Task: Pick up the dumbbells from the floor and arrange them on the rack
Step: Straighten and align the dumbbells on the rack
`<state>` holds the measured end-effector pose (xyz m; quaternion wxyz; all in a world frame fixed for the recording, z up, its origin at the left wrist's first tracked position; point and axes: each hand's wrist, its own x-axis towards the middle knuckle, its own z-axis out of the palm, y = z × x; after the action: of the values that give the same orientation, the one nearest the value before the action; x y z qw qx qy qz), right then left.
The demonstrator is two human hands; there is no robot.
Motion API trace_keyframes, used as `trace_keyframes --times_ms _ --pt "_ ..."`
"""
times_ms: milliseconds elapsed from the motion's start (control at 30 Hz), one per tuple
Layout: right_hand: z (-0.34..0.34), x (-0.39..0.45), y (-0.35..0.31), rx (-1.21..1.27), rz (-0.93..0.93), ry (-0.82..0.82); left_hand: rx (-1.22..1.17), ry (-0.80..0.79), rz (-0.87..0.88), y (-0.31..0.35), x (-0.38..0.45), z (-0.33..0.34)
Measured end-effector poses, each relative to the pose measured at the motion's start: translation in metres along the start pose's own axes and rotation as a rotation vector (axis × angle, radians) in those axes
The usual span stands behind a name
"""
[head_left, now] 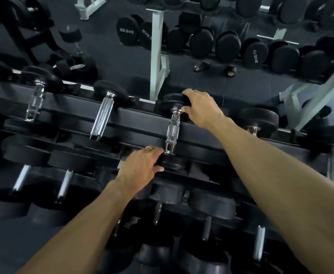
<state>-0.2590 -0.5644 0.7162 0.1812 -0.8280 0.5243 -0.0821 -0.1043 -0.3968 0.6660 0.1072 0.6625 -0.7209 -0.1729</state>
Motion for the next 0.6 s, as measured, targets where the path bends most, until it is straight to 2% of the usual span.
trace_keyframes --times_ms 267,600 --pt "-0.005 -0.005 0.006 0.048 0.001 0.007 0.000 0.001 0.024 0.001 0.000 -0.005" --pt "0.000 -0.006 -0.016 -0.050 -0.031 0.006 -0.001 0.000 0.008 -0.011 -0.006 -0.005"
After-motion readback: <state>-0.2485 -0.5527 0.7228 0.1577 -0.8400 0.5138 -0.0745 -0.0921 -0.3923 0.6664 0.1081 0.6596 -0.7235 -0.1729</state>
